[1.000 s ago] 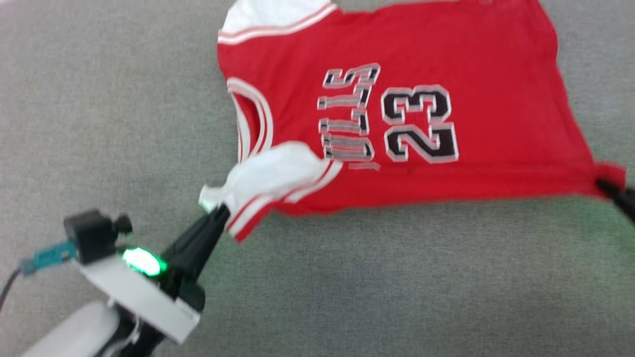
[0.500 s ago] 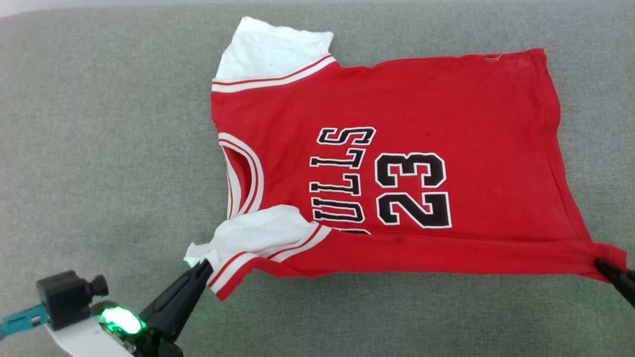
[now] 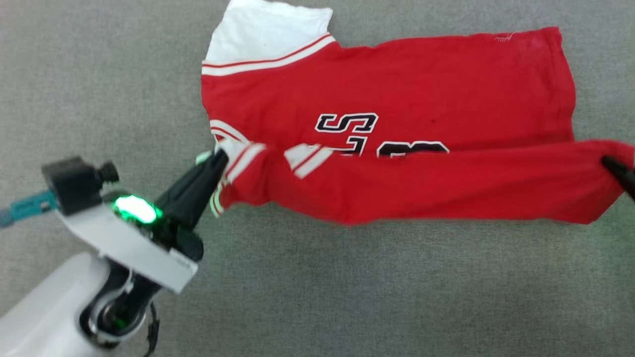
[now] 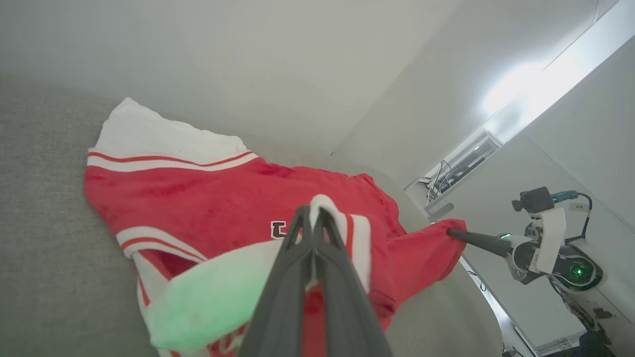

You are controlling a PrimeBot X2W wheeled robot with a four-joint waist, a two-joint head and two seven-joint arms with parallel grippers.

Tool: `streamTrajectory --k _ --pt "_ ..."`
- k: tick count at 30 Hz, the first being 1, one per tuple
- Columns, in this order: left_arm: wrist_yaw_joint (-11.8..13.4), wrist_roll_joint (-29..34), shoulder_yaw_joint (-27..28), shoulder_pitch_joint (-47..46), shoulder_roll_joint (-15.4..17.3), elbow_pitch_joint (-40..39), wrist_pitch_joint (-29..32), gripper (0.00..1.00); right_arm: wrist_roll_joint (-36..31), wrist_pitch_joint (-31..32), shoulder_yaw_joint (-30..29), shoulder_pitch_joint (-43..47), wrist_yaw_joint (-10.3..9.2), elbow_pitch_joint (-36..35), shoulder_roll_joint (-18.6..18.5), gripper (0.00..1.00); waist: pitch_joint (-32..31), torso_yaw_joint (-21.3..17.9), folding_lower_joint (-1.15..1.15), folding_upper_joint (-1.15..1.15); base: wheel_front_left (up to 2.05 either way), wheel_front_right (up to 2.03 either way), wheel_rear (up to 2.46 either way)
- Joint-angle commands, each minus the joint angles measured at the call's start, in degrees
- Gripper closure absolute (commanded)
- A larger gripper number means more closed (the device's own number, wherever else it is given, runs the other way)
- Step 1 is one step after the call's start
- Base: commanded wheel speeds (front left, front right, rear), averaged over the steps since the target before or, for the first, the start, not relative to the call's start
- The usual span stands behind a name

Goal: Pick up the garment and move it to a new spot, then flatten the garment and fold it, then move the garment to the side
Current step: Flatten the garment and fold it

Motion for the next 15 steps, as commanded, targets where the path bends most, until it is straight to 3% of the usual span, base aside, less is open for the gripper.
streamTrajectory --k 1,15 --pt "0.14 -0.62 -0.38 -1.93 -0.79 1.66 -0.48 1.00 -0.12 -1.04 0.15 -1.69 -0.09 2.21 0.43 1.00 1.09 0.31 0.00 0.00 0.00 0.00 0.00" --pt "0.14 -1.59 -8.38 -9.30 -2.42 16.43 -2.23 1.00 -1.84 -11.93 9.84 -10.52 -0.09 16.61 1.44 1.00 4.93 -0.40 0.00 0.00 0.00 0.00 0.00"
